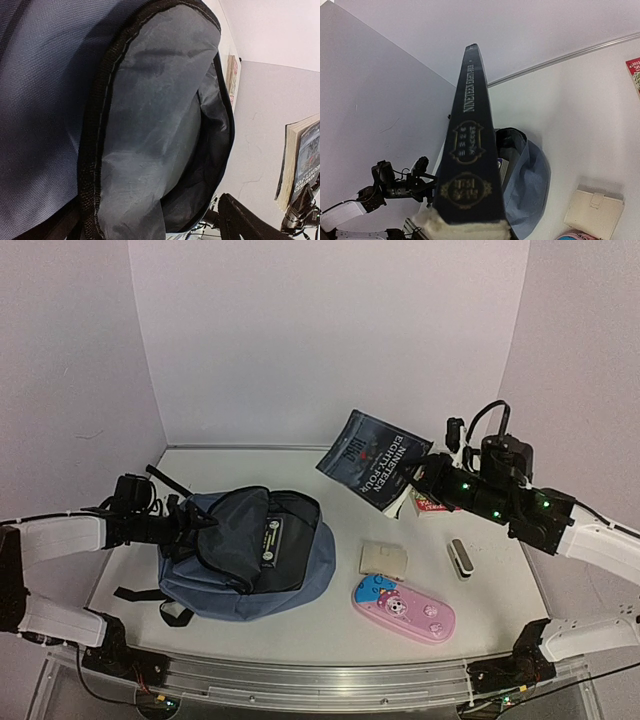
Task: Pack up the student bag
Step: Place the book in the student bag.
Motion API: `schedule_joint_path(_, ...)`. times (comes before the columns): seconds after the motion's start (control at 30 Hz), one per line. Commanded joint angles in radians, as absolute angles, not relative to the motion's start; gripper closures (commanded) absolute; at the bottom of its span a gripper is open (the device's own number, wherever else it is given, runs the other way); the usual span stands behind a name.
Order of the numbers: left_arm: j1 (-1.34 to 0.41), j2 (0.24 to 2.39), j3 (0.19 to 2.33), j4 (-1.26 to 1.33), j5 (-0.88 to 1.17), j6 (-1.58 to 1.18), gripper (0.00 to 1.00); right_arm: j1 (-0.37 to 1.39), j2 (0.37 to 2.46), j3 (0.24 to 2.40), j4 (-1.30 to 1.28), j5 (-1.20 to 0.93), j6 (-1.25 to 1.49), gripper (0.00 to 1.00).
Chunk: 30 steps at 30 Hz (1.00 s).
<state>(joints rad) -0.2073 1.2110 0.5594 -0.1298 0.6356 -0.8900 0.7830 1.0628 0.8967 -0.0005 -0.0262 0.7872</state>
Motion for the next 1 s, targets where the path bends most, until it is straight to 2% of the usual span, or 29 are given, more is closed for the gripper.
schedule_joint_path(0.0, -0.202, 1.24, 0.577, -0.029, 0.708, -0.894, 0.14, 0.778, 1.009, 0.915, 0.177, -0.055, 0.822, 1.0)
schedule_joint_path(0.3, -0.202, 1.301, 0.583, -0.004, 0.73, -0.883, 0.16, 0.778, 0.994, 0.921, 0.195, -0.075, 0.826, 1.0)
schedule_joint_path(0.37, -0.202, 1.306, 0.583, 0.028, 0.726, -0.878, 0.2, 0.778, 0.995, 0.917, 0.196, -0.085, 0.83, 1.0)
schedule_joint_path(0.5, -0.202, 1.305, 0.608, 0.026, 0.728, -0.82, 0.33, 0.778, 0.987, 0.896, 0.21, -0.09, 0.843, 1.0)
schedule_joint_path(0.67, -0.202, 1.243, 0.659, -0.037, 0.698, -0.746, 0.58, 0.779, 0.991, 0.876, 0.222, -0.123, 0.866, 1.0)
schedule_joint_path(0.83, -0.202, 1.244, 0.729, -0.132, 0.71, -0.671, 0.88, 0.779, 1.031, 0.85, 0.241, -0.162, 0.897, 1.0)
schedule_joint_path(0.9, -0.202, 1.243, 0.749, -0.163, 0.717, -0.646, 0.96, 0.779, 1.053, 0.831, 0.274, -0.189, 0.925, 1.0)
schedule_joint_path(0.97, -0.202, 1.242, 0.788, -0.198, 0.73, -0.629, 1.0, 0.779, 1.071, 0.815, 0.304, -0.206, 0.949, 1.0)
